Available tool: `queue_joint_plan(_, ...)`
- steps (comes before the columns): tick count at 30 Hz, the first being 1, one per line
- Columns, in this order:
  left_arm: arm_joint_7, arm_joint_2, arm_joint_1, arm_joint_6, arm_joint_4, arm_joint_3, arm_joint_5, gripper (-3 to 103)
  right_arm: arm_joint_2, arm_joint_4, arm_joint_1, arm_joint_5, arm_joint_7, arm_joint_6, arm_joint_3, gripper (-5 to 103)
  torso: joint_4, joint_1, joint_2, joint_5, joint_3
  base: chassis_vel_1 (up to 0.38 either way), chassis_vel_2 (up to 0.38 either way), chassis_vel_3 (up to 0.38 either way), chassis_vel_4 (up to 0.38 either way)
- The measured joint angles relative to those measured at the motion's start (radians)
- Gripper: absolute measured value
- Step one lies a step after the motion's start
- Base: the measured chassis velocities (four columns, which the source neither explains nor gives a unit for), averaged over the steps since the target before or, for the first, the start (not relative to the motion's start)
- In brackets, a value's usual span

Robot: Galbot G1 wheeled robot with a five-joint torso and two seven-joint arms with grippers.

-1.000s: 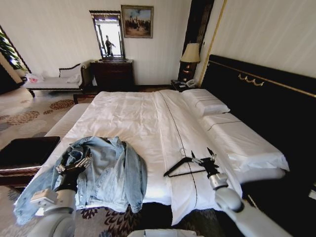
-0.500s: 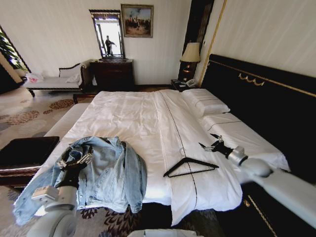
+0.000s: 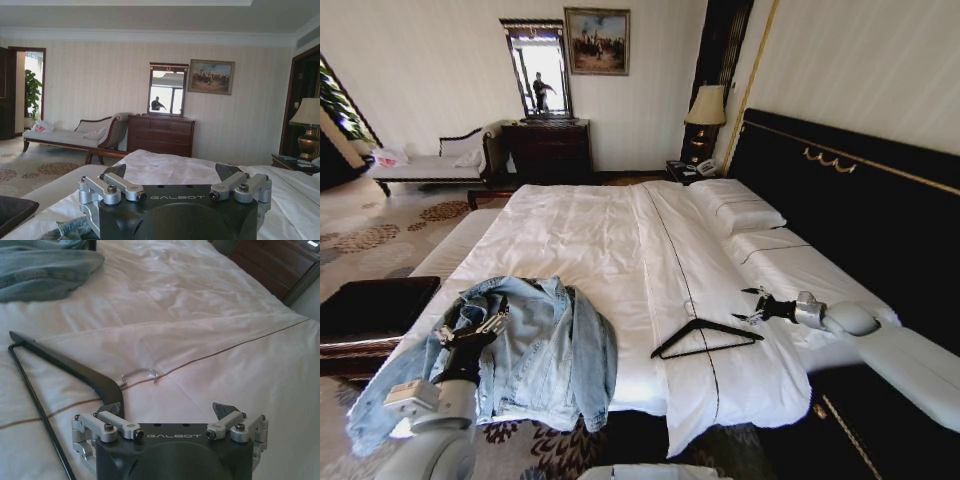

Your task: Pick up the clothes from the bed and hang them on the clothes hanger.

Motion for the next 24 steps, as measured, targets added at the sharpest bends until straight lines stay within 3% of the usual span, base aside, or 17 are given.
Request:
queue_joint_plan(9, 0.0, -0.008, 0.007, -0.003, 0.001, 0.0, 0.011, 100, 0.062, -0.117, 0.094, -0.066, -0.108, 0.022, -0.078, 100, 0.0001, 0.0, 0.0, -0.0001, 0.0, 0.0, 0.0, 0.0, 0.0)
queue_joint_plan(24, -0.002, -0.017, 0.013, -0.011, 0.015, 0.003, 0.029, 100, 0.148, -0.169, 0.001, -0.14, -0.093, 0.06, -0.013, 100, -0.0001, 0.0, 0.0, -0.0002, 0.0, 0.0, 0.0, 0.0, 0.0)
